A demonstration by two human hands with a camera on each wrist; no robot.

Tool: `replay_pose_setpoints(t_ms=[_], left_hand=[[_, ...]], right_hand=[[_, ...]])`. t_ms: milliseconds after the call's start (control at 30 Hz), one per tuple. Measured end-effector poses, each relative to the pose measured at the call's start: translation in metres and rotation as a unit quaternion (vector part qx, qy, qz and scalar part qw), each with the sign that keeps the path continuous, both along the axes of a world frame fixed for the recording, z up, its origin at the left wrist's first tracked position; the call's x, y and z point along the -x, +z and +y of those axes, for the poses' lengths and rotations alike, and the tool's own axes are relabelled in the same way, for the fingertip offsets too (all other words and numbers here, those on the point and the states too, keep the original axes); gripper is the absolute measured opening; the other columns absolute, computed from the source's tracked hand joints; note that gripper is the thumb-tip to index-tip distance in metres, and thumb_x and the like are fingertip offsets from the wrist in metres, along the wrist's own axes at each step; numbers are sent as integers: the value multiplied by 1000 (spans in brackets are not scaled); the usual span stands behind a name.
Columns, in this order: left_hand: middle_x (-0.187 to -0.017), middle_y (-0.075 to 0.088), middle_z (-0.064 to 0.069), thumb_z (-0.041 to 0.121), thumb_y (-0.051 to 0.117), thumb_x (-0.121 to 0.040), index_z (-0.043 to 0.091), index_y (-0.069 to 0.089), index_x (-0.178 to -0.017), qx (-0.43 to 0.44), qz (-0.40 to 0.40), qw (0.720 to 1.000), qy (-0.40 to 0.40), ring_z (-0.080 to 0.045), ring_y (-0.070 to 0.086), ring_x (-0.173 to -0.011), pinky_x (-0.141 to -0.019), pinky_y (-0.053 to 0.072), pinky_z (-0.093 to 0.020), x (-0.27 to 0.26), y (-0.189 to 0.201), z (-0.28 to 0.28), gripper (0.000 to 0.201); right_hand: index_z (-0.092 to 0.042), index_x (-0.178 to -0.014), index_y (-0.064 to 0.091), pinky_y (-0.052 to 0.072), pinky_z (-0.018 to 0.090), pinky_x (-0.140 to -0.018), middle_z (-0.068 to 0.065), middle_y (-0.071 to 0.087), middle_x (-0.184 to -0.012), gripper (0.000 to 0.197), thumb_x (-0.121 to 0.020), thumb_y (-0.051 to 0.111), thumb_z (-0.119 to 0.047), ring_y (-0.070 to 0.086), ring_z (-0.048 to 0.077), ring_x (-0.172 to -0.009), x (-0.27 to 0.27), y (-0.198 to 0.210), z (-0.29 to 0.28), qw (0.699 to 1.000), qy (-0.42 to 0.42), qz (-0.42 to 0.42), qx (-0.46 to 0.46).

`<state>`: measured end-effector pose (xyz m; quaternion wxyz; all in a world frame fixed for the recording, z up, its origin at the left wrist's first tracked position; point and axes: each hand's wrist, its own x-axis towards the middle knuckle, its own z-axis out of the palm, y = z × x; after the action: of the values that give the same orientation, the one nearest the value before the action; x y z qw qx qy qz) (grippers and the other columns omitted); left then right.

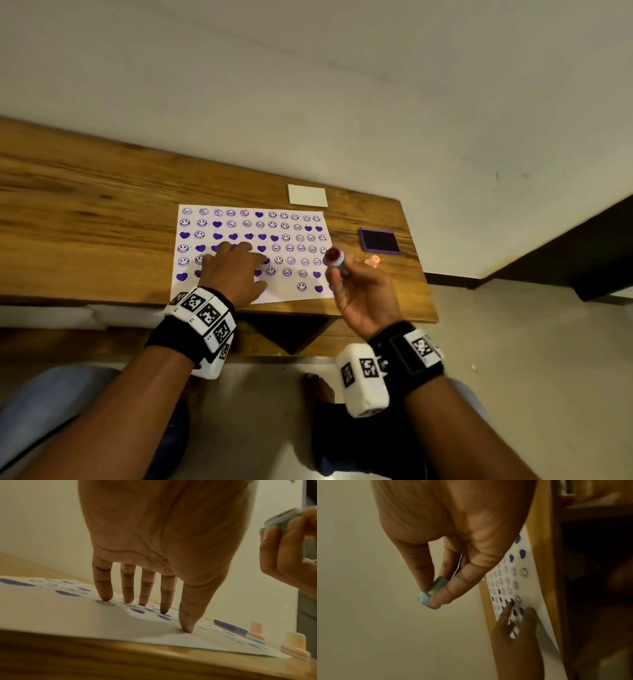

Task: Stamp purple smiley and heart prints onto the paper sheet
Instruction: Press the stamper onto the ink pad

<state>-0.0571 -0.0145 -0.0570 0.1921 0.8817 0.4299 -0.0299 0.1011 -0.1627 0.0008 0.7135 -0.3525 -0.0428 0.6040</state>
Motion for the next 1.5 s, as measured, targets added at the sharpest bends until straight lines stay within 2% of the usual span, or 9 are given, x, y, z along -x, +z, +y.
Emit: replay_pose_setpoints(t_ms=[100, 367, 467, 533, 700, 800, 933, 1033, 1500], left_hand=[[-143, 40, 2, 48, 61, -83, 37, 49, -134, -1, 5, 1000, -8, -27, 32, -133, -105, 33, -51, -1, 1, -1, 53], [-136, 44, -1, 49, 59, -86, 32, 50, -133, -29, -25, 999, -1, -27, 35, -130, -103, 33, -50, -4, 6, 1, 52], [-137, 43, 0, 49, 59, -85, 31, 49, -134, -16, -30, 999, -7, -26, 34, -130, -104, 33, -50, -4, 6, 0, 53], [-142, 39, 0, 50, 61, -84, 32, 48, -135, -3, -23, 1000, -16, -26, 32, -132, -104, 33, -50, -2, 4, -1, 56], [-152, 28, 1, 54, 64, -80, 32, 44, -137, 9, -12, 999, -35, -25, 24, -138, -106, 29, -48, -3, 1, -4, 64], [-154, 24, 0, 56, 64, -80, 33, 42, -139, 13, 0, 999, -52, -25, 21, -140, -107, 29, -48, -6, 0, -6, 67], [-153, 26, -2, 55, 64, -79, 33, 41, -139, 10, 0, 998, -57, -26, 23, -139, -107, 29, -48, -7, -1, -6, 68], [-151, 29, -2, 55, 64, -79, 33, 42, -139, 4, -1, 998, -55, -26, 26, -137, -106, 30, -48, -7, -1, -6, 67], [-152, 28, -3, 53, 64, -80, 32, 43, -137, 4, -5, 999, -53, -27, 25, -138, -107, 28, -48, -8, -1, -7, 64]], right_hand=[[4, -97, 70, 60, 26, -61, 18, 68, -92, 55, -45, 90, 8, 70, 25, -72, 21, -17, -2, 997, 9, 74, -11], [3, -105, 60, 58, 24, -58, 18, 64, -89, 52, -58, 82, 8, 65, 25, -70, 32, -27, -2, 989, 19, 129, -72], [3, -96, 71, 58, 23, -58, 17, 68, -89, 39, -58, 81, 7, 67, 23, -71, 28, -23, -2, 999, 17, 43, -29], [1, -91, 75, 58, 21, -61, 14, 72, -89, 19, -73, 73, 5, 69, 20, -75, 17, -18, 1, 992, 6, -118, 47], [3, -92, 74, 58, 34, -79, 19, 74, -102, 10, -83, 73, 0, 72, 34, -94, -16, -12, 9, 859, 6, -470, 200], [-8, -87, 76, 62, 34, -77, 10, 75, -95, 10, -78, 81, -8, 74, 24, -87, -14, -19, 19, 781, 61, -570, 247], [-20, -92, 79, 58, 33, -80, -4, 75, -91, 19, -75, 84, -26, 69, 11, -84, 0, -34, 34, 632, 114, -721, 261], [-20, -93, 80, 54, 29, -79, -4, 76, -89, 20, -76, 80, -30, 68, 12, -85, 10, -36, 42, 568, 129, -771, 260], [-20, -96, 80, 42, 22, -75, -1, 75, -96, 19, -78, 76, -26, 63, 13, -89, 17, -39, 51, 510, 160, -793, 293]])
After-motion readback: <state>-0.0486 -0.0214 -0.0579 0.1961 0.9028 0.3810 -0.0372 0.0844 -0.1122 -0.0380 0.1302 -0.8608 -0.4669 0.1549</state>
